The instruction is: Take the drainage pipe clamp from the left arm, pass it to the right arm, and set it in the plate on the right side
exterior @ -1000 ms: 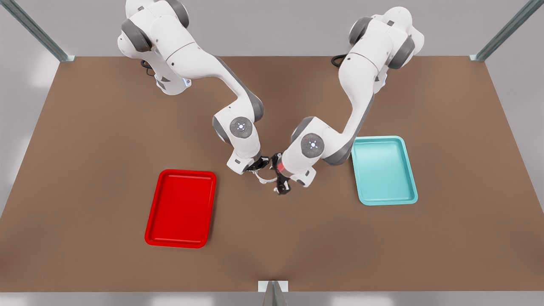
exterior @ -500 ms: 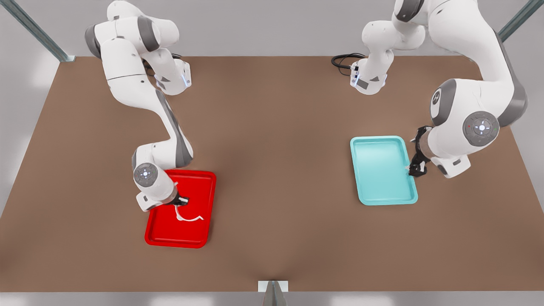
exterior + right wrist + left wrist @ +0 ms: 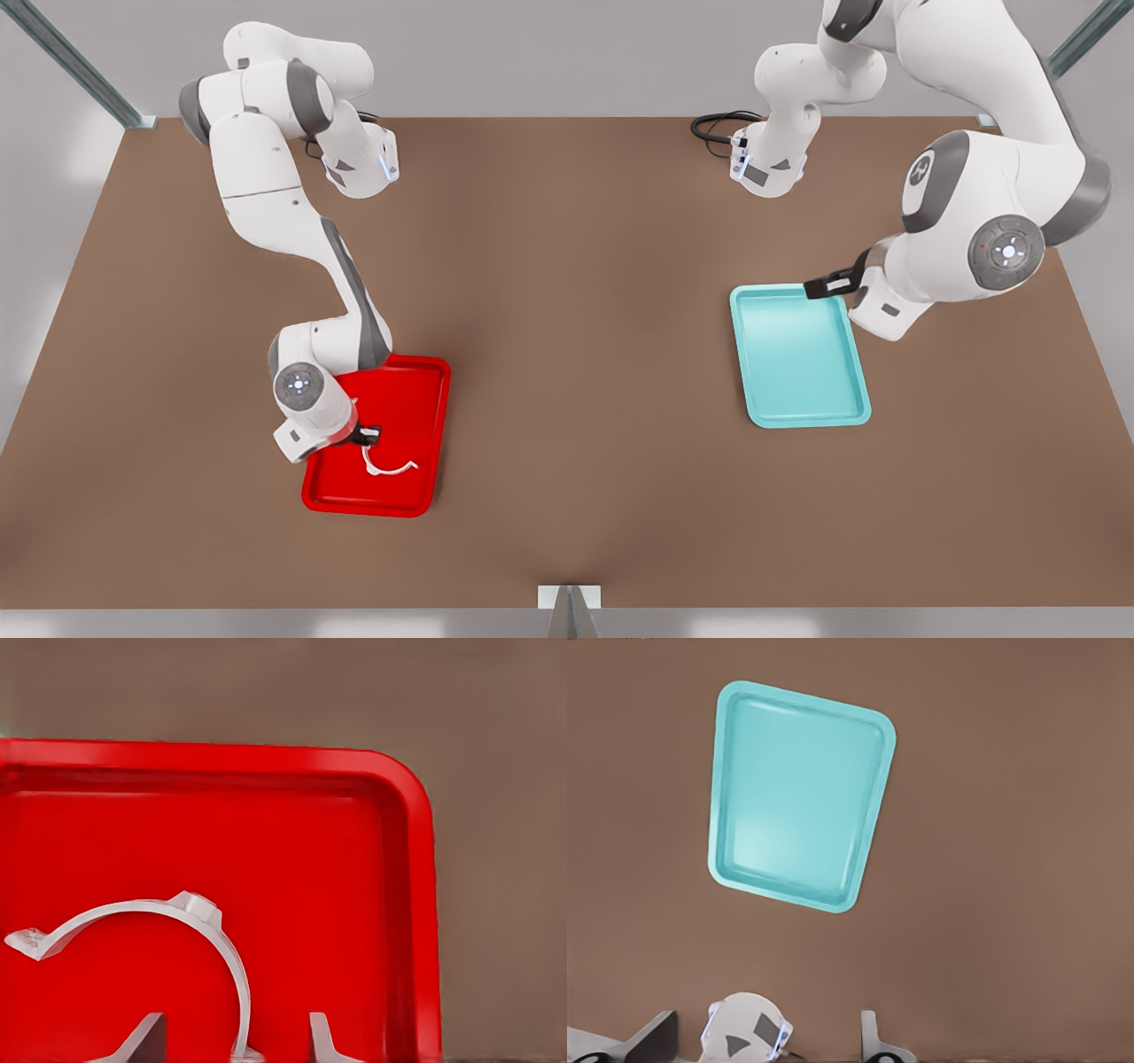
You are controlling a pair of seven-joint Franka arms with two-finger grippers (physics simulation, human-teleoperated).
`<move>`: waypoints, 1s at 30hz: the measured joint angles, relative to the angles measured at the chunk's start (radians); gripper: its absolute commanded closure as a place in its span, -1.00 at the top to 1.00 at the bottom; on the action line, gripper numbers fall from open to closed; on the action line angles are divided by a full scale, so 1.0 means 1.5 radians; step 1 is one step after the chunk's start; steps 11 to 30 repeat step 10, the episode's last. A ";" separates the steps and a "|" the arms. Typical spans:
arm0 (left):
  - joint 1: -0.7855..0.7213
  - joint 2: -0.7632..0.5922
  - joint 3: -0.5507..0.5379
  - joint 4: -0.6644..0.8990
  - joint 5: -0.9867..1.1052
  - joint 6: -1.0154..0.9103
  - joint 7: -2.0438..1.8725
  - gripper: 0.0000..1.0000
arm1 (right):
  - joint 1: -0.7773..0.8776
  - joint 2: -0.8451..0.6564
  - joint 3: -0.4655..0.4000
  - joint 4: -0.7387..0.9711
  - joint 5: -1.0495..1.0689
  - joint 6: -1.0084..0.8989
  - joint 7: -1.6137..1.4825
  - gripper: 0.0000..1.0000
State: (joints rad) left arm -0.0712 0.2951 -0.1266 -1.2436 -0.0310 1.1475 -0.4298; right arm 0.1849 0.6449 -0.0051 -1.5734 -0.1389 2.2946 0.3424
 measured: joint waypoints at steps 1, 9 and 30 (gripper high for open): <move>0.002 0.001 -0.001 0.000 -0.001 -0.003 0.025 1.00 | 0.001 -0.039 0.001 0.023 0.004 -0.041 -0.001 1.00; 0.018 0.007 0.000 -0.005 -0.004 -0.026 0.181 1.00 | -0.064 -0.272 -0.014 0.166 0.060 -0.495 -0.033 1.00; 0.018 0.008 -0.001 -0.006 -0.004 -0.029 0.196 1.00 | -0.070 -0.286 -0.014 0.150 0.064 -0.517 -0.037 1.00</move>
